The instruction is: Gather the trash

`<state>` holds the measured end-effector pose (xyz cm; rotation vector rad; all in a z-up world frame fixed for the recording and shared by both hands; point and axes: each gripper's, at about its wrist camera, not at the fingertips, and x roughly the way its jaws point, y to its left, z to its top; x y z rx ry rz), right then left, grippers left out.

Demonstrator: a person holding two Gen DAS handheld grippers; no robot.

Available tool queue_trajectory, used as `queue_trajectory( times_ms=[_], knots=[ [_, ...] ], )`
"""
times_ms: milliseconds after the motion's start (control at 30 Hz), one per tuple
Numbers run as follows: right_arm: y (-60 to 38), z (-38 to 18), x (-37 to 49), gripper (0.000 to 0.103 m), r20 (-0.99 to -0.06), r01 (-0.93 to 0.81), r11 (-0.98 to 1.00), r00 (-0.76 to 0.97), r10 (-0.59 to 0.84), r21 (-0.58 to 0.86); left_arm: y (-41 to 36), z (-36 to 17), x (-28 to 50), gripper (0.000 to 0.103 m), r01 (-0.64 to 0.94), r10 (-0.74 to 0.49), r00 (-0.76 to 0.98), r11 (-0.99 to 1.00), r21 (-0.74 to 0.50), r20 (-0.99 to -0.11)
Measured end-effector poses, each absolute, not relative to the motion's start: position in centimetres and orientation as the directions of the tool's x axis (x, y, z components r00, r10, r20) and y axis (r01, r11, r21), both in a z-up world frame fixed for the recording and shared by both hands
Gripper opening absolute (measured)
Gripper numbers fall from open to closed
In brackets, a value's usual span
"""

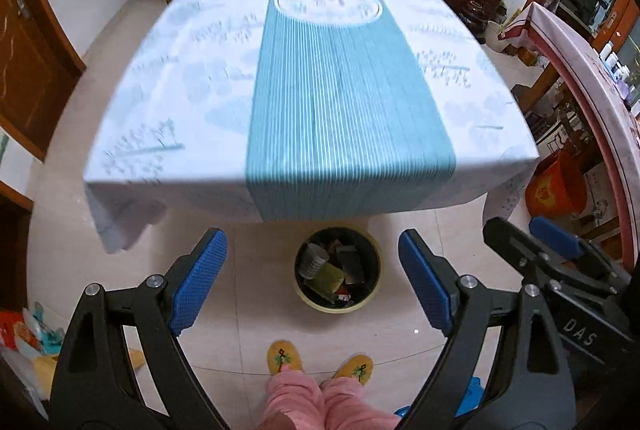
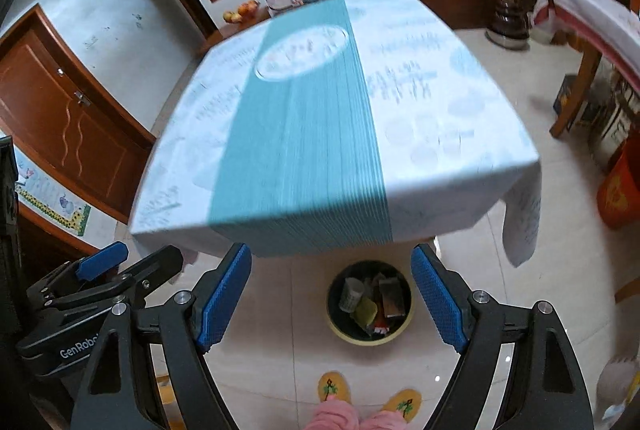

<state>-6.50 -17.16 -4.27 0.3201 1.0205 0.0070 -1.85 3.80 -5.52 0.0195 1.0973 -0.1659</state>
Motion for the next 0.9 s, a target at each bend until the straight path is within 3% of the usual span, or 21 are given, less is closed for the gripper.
queue_trajectory(
  times_ms=[367,900],
  knots=[
    [-14.7,3.7,-7.3,0.083,-0.795,0.093,0.974,0.596,0.11,0.204,5.1,3.0,-2.9,0.086,0.097,-0.119,0.557,0.992,-0.078,-0.822],
    [-14.6,6.7,-8.4,0.083,-0.76,0.124,0.981,0.649,0.036,0.152,4.4,6.4,-3.2,0.086,0.096,-0.118,0.62,0.993,-0.074,-0.775]
  ],
)
